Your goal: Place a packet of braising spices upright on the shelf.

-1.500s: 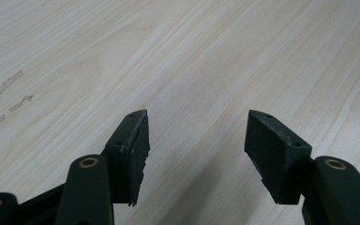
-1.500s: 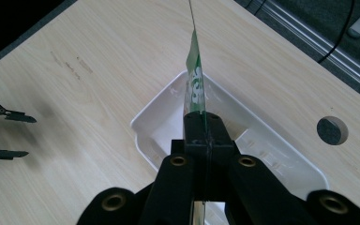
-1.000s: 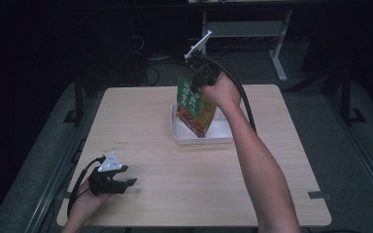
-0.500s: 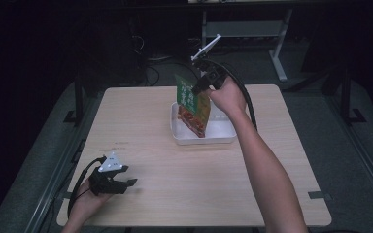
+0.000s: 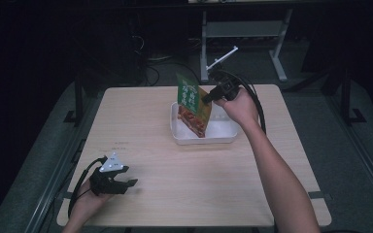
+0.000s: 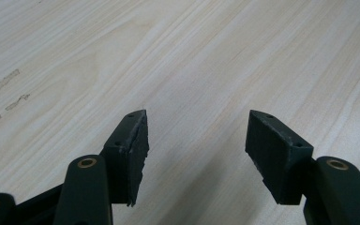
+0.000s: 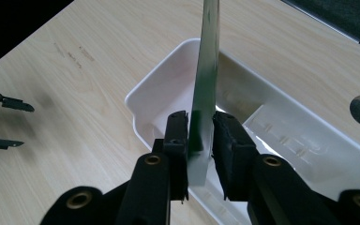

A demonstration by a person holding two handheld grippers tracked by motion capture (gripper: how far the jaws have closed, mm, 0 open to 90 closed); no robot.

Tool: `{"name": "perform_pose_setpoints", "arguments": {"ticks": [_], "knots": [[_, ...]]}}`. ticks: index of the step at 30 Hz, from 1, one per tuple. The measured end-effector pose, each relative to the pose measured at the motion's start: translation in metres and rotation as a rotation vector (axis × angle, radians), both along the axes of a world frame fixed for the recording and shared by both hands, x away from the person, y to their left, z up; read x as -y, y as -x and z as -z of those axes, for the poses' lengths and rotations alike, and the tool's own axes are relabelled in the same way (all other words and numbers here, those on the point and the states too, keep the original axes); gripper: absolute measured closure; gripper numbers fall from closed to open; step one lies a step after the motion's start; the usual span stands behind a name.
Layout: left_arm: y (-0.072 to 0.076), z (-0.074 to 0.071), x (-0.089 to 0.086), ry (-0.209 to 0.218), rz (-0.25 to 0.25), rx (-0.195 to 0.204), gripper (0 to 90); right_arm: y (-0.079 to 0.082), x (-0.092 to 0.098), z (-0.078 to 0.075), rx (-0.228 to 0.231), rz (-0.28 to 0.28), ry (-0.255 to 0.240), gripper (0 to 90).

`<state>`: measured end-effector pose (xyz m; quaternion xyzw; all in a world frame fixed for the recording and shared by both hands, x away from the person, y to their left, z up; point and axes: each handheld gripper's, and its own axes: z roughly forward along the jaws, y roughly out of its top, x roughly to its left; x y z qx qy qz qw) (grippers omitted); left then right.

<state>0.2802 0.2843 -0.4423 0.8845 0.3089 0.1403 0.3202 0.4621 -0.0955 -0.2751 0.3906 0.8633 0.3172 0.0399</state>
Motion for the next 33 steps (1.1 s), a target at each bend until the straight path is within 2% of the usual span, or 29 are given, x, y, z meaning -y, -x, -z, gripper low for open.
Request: {"name": "perform_pose_setpoints", "arguments": {"ticks": [1, 6, 15, 22, 33], "knots": [[0.0000, 0.0003, 0.0002, 0.000, -0.001, -0.001, 39.3, 0.0008, 0.0029, 0.0026, -0.010, -0.004, -0.009, 78.1], [0.0001, 0.0004, 0.0004, -0.001, 0.000, -0.001, 39.3, 0.0022, 0.0057, 0.0055, -0.006, -0.008, -0.023, 86.1], [0.0001, 0.0002, -0.0001, 0.000, 0.000, 0.000, 39.1, 0.0025, 0.0045, 0.0049, 0.005, -0.010, -0.015, 88.7], [-0.0002, 0.0004, -0.0002, -0.002, -0.003, 0.000, 38.4, 0.0023, 0.0055, 0.0051, 0.006, -0.005, -0.015, 87.5], [-0.0004, 0.0004, -0.0004, -0.001, -0.009, 0.002, 36.4, 0.0046, 0.0098, 0.0020, 0.012, 0.002, -0.040, 77.5]]}}
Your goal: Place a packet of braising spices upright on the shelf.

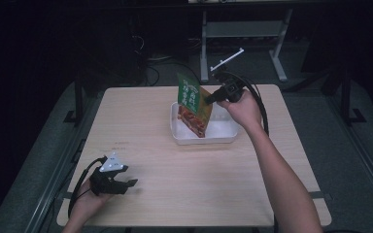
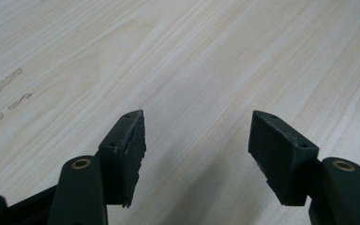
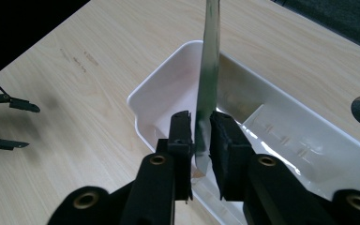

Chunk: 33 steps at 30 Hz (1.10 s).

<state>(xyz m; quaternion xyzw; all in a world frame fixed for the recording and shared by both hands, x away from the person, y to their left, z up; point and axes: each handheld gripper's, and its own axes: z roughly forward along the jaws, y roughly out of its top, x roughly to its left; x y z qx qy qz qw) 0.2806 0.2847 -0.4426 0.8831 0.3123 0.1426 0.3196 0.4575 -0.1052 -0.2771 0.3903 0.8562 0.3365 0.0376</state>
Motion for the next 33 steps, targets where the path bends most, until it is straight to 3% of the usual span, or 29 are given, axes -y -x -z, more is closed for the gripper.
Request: {"name": "perform_pose_setpoints", "arguments": {"ticks": [33], "knots": [[0.000, 0.000, 0.000, 0.004, -0.019, 0.006, 31.4, 0.017, 0.034, 0.017, -0.025, 0.011, -0.051, 61.1]]}}
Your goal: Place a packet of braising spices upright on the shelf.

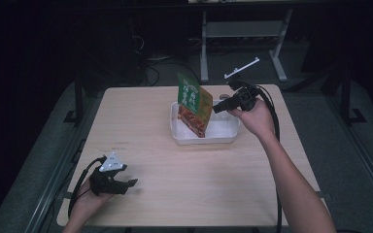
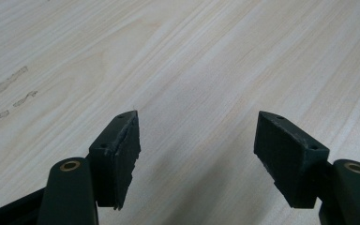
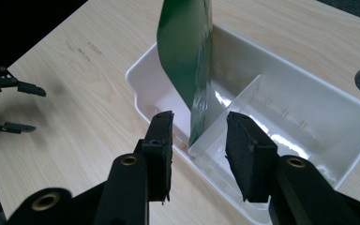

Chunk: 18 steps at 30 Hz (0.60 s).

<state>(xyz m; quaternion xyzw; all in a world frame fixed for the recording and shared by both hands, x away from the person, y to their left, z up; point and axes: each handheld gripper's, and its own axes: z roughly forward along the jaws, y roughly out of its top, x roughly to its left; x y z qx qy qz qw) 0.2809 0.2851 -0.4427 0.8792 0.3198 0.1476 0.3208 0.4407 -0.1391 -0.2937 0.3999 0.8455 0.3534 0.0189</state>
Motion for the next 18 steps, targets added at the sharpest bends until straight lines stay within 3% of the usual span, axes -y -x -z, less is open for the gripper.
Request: {"name": "perform_pose_setpoints", "arguments": {"ticks": [18], "knots": [[0.001, 0.000, 0.001, -0.001, 0.000, 0.002, 30.9, 0.019, 0.022, 0.017, -0.017, -0.010, -0.032, 57.1]]}}
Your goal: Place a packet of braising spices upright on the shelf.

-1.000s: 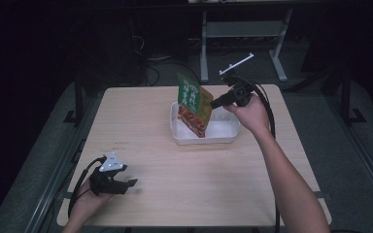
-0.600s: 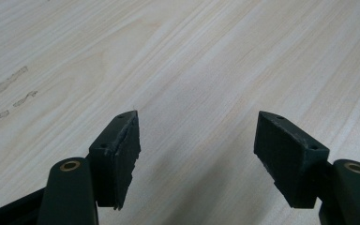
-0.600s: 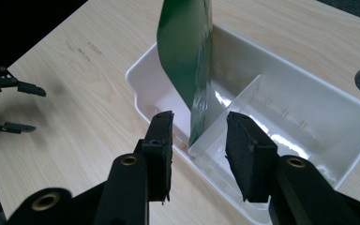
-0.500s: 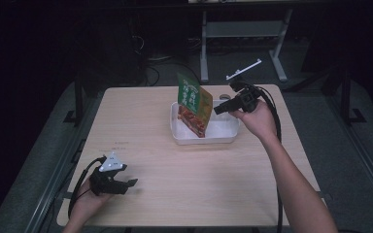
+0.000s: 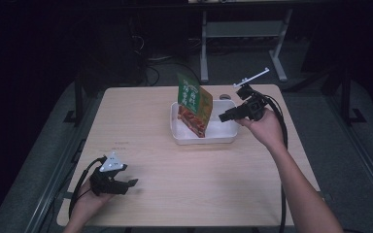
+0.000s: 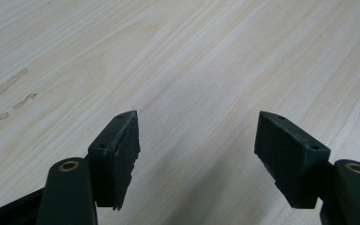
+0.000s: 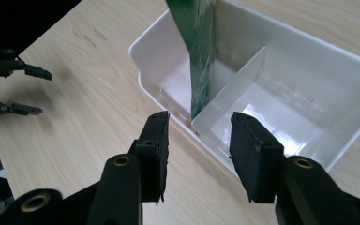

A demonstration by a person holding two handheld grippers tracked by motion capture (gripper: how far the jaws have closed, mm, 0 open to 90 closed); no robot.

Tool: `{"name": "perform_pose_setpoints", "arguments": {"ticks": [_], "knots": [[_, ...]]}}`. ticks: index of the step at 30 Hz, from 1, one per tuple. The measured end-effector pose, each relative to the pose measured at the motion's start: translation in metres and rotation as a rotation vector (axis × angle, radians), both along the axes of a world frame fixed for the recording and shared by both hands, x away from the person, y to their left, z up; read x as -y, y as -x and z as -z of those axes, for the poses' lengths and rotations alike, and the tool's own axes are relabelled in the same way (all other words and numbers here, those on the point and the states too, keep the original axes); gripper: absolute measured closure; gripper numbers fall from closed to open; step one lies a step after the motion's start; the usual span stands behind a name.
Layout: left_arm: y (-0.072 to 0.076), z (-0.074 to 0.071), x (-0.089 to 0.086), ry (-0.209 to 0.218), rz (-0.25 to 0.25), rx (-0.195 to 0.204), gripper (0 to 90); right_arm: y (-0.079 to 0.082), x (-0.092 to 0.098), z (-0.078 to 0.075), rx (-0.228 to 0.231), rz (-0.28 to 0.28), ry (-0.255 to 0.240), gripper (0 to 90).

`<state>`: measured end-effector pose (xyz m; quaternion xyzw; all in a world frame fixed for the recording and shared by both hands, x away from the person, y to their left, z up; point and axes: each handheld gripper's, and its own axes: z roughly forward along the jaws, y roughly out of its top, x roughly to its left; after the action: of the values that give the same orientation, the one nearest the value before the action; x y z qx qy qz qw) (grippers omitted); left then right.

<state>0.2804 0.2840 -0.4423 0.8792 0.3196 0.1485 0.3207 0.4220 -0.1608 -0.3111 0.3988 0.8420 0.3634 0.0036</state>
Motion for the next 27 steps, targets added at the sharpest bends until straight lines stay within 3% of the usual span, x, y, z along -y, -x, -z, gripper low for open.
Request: {"name": "perform_pose_setpoints", "arguments": {"ticks": [27], "knots": [[0.000, 0.001, 0.001, 0.010, -0.002, -0.005, 29.5, 0.027, 0.024, 0.033, -0.038, -0.011, -0.054, 53.5]]}}
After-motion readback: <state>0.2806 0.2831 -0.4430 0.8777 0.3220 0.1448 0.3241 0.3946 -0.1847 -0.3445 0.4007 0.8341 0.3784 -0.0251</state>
